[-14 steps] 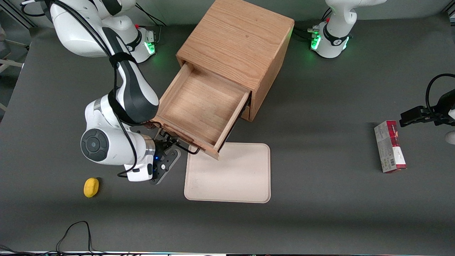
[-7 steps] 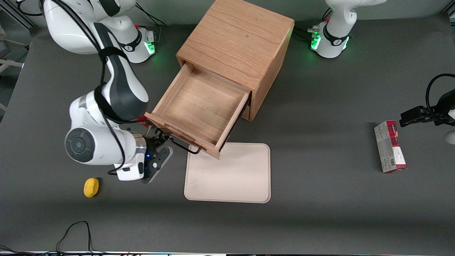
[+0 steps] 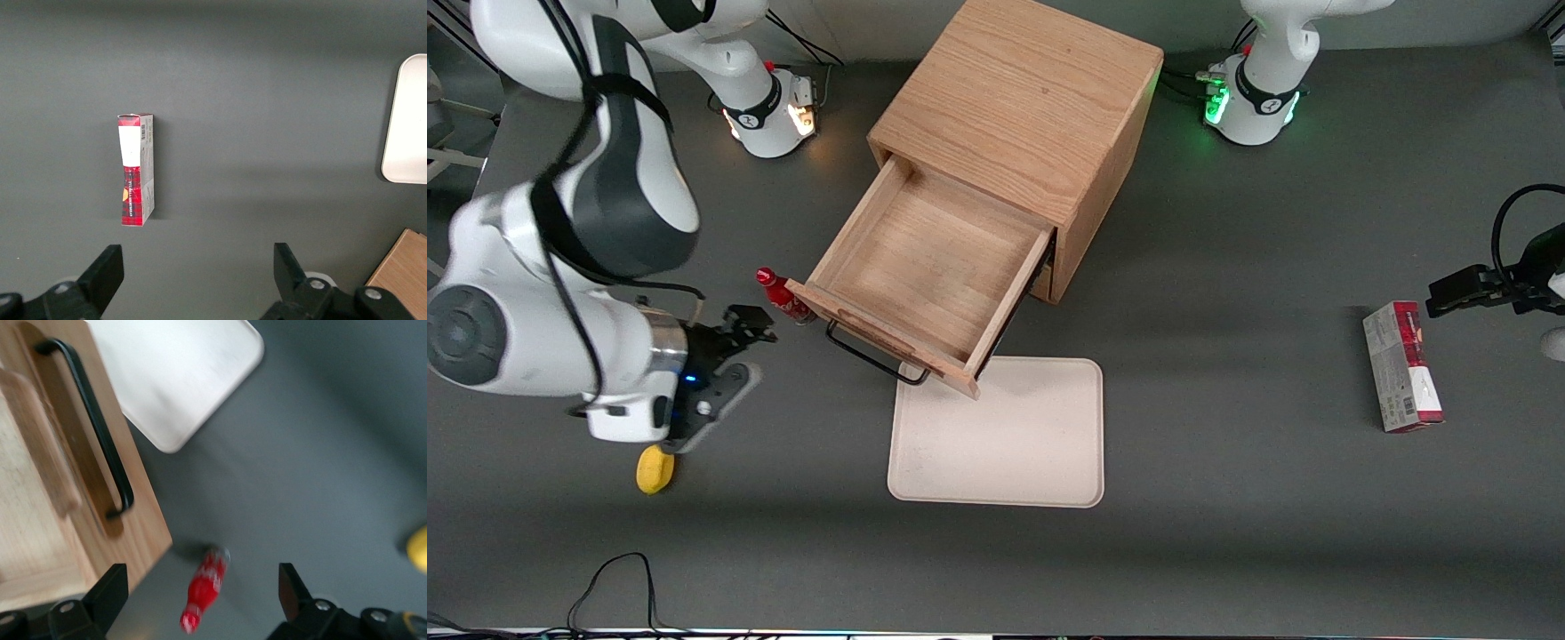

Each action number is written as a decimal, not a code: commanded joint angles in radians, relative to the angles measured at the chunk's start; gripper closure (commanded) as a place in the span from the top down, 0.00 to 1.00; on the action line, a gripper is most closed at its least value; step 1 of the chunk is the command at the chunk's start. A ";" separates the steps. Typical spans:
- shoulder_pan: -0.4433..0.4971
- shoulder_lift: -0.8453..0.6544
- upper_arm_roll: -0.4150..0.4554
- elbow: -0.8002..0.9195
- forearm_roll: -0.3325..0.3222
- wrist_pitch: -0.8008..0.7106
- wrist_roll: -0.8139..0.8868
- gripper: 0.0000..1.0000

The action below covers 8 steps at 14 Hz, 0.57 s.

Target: Open upper drawer

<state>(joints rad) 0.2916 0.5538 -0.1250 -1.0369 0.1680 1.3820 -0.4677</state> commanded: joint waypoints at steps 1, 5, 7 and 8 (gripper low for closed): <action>0.015 -0.156 -0.024 -0.185 -0.106 0.002 0.110 1.00; 0.014 -0.296 -0.076 -0.328 -0.143 0.008 0.260 1.00; 0.012 -0.333 -0.108 -0.325 -0.148 -0.011 0.268 1.00; 0.011 -0.348 -0.132 -0.321 -0.140 -0.011 0.268 1.00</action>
<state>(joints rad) 0.2917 0.2804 -0.2219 -1.3072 0.0414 1.3685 -0.2336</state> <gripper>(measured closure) 0.000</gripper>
